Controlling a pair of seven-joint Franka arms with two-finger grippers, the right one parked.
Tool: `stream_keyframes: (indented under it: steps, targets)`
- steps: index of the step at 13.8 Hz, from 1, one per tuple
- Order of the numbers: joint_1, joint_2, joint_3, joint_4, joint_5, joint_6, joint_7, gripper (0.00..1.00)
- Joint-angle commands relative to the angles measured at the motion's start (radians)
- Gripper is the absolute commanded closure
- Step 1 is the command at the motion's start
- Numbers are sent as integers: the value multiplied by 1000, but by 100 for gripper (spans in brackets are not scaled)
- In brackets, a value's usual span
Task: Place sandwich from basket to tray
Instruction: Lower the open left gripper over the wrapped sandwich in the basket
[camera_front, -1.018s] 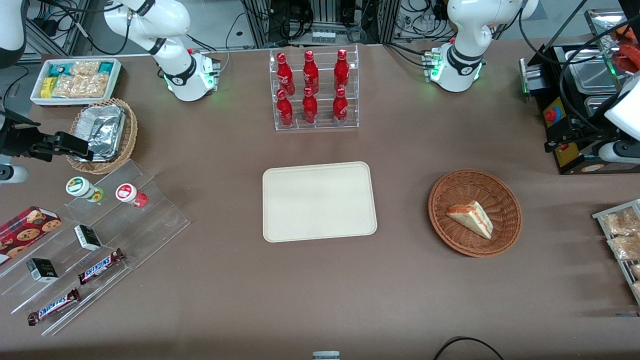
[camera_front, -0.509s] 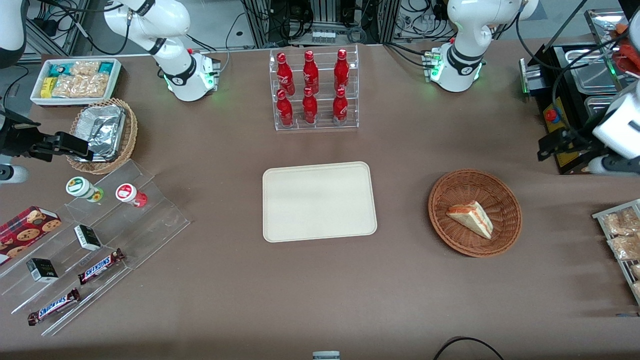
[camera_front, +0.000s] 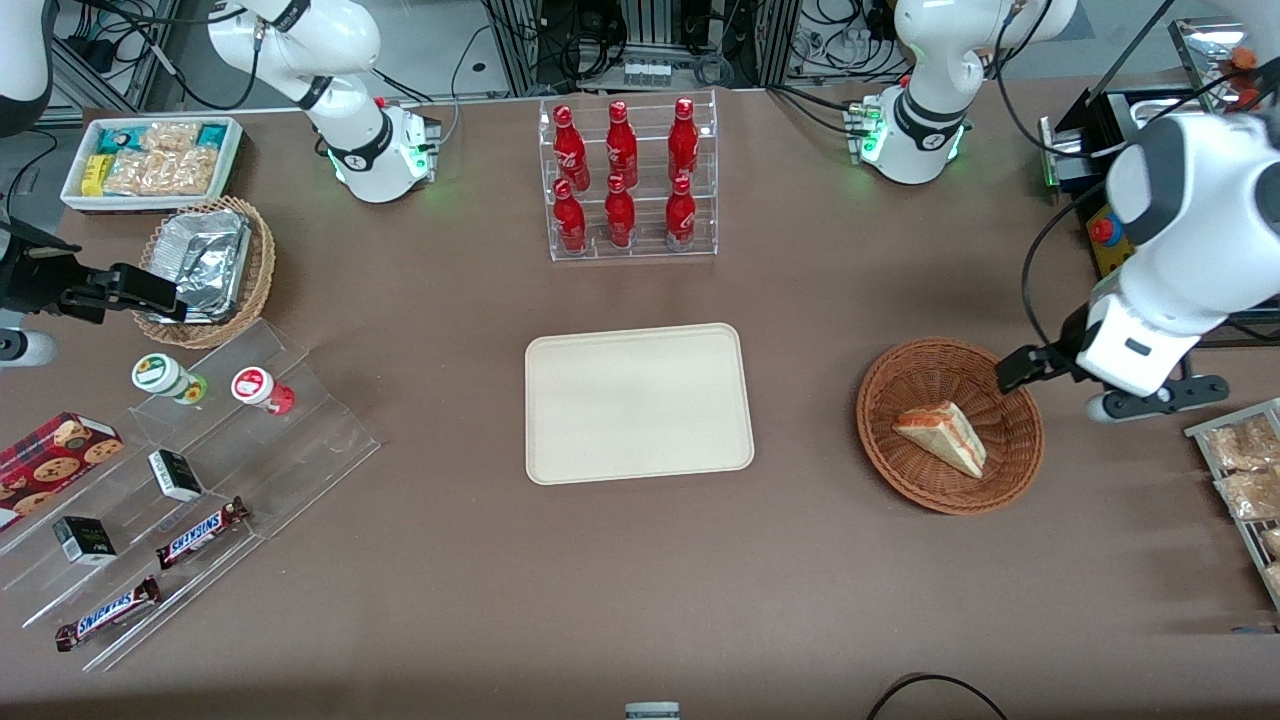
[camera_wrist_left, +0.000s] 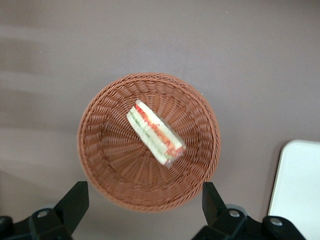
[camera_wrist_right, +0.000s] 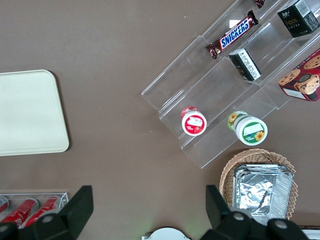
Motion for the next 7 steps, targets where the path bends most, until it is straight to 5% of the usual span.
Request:
stream_keyframes:
  steps: [1, 7]
  targets:
    - [1, 29, 0, -61, -4, 114, -130, 0]
    - [0, 88, -16, -142, -13, 287, -356, 0]
